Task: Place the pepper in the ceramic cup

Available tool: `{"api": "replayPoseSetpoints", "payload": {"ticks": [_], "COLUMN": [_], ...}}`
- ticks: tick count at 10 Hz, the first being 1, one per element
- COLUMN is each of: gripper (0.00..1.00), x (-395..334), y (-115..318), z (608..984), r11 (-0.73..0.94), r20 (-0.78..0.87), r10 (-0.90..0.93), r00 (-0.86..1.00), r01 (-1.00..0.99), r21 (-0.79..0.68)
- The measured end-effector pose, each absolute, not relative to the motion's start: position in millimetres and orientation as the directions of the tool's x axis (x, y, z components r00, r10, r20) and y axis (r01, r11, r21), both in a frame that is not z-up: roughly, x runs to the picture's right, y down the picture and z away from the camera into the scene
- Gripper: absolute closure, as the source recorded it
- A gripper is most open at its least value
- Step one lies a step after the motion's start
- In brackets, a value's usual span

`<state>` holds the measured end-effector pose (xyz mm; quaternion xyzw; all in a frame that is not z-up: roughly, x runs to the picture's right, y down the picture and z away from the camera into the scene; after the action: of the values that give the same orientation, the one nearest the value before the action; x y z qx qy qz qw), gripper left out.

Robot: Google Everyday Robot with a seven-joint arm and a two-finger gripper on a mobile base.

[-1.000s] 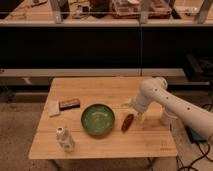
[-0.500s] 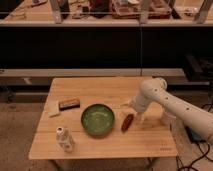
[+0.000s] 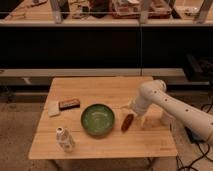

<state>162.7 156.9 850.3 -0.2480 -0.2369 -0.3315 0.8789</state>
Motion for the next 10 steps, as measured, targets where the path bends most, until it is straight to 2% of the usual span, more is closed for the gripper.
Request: {"api": "replayPoseSetpoints", "payload": {"ticks": [5,10], "gripper": [0.20,0.20], "x": [158,156], "y": [166,156], "z": [850,853], "r11": [0.618,0.612], "r20": [0.615,0.662], "r10": [-0.466,-0.440], "r00": [0.636,0.607], "r01": [0.731,0.742], "r21": [-0.289,-0.274]}}
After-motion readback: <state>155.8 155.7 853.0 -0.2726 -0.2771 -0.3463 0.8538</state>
